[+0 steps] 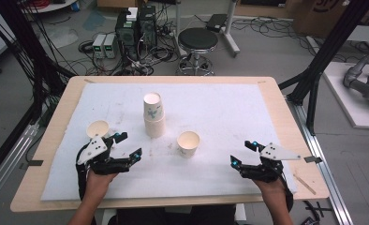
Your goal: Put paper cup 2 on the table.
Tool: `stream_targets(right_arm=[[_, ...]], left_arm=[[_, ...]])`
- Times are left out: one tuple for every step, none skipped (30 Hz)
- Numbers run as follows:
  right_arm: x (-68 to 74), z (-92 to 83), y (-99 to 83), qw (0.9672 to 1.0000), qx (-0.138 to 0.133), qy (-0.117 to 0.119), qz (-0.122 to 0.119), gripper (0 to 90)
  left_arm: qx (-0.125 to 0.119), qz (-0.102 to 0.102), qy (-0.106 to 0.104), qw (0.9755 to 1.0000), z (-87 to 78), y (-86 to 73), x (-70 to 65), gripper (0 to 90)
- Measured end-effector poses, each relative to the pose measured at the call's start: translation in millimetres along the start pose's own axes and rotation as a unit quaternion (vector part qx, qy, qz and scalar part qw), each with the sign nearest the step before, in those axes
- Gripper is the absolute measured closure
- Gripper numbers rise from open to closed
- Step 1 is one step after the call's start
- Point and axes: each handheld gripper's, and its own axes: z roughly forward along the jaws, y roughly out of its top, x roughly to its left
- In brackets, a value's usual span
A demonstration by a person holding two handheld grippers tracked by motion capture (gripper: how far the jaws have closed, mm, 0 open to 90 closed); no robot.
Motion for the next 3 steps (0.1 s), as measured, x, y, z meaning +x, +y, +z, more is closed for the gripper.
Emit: stream_targets(right_arm=[[-0.2, 0.1, -0.1, 1.0000, 0.000, 0.000, -0.001, 20.9], [-0.1, 0.1, -0.2, 1.0000, 0.001, 0.001, 0.001, 21.0], [0.0, 0.0, -0.2, 1.0000, 0.002, 0.001, 0.001, 21.0]], left_arm=[[0.000, 0.000, 0.000, 1.0000, 0.0, 0.0, -0.1, 16.0], [0.001, 0.001, 0.000, 1.0000, -0.1, 0.0, -0.2, 16.0], [0.001, 0.002, 0.001, 1.0000, 0.0, -0.1, -0.4, 16.0]])
